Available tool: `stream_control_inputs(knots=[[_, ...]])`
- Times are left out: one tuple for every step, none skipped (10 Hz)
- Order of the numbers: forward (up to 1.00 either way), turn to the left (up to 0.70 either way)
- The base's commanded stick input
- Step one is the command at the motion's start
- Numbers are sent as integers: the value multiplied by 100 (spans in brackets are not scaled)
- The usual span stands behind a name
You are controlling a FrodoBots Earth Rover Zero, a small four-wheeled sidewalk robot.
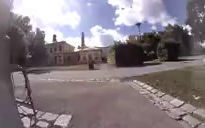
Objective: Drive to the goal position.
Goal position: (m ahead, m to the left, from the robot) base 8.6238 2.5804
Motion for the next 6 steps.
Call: stream_control_inputs(knots=[[85,0],[85,0],[85,0],[85,0],[85,0],[85,0]])
